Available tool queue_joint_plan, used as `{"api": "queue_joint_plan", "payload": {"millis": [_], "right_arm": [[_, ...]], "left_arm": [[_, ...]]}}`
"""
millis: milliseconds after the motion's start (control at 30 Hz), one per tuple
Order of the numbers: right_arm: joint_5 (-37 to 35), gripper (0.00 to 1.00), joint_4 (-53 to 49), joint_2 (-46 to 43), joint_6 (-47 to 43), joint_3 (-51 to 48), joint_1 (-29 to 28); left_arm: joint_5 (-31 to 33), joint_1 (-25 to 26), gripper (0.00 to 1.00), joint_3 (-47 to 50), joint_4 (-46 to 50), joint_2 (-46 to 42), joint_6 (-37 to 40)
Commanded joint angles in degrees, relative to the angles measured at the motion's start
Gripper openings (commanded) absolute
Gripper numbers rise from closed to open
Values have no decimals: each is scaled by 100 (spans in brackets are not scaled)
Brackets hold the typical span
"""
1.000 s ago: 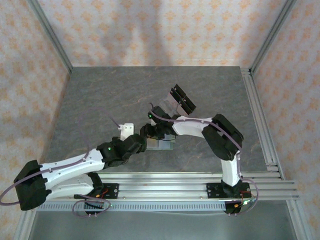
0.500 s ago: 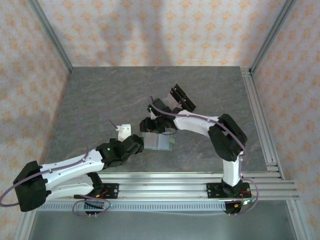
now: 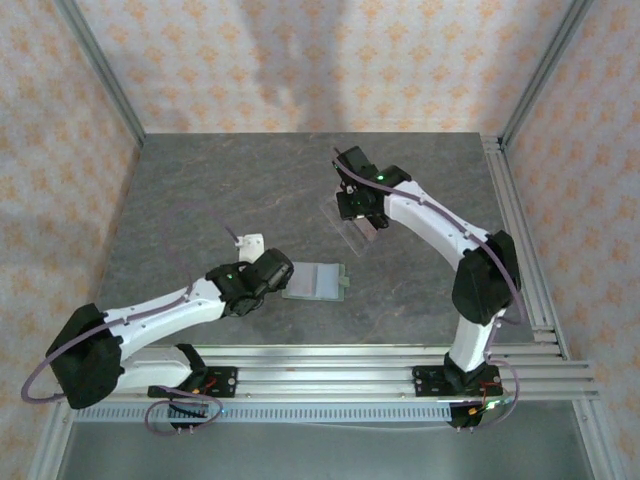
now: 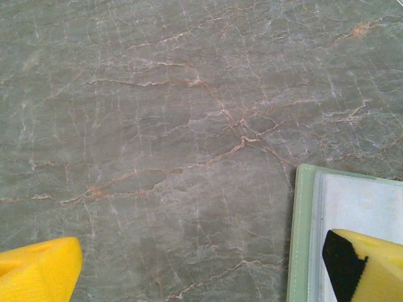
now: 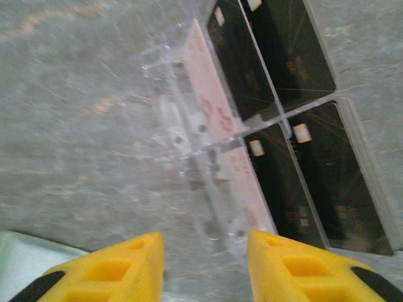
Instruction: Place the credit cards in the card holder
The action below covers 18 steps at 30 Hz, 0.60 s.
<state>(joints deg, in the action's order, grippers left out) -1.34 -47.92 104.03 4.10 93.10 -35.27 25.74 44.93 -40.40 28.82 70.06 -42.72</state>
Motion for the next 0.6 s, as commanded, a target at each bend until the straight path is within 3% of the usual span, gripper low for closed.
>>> {"api": "queue_joint_plan", "payload": {"millis": [0,567], "right_arm": [[-843,36,-709,287,-576,197,-25],[-1146,30,-674,1146,-856,478,-24]], "left_arm": [[47,-55,100,-284,278,179,137],[-16,-98,100,-474,301,403,159]]}}
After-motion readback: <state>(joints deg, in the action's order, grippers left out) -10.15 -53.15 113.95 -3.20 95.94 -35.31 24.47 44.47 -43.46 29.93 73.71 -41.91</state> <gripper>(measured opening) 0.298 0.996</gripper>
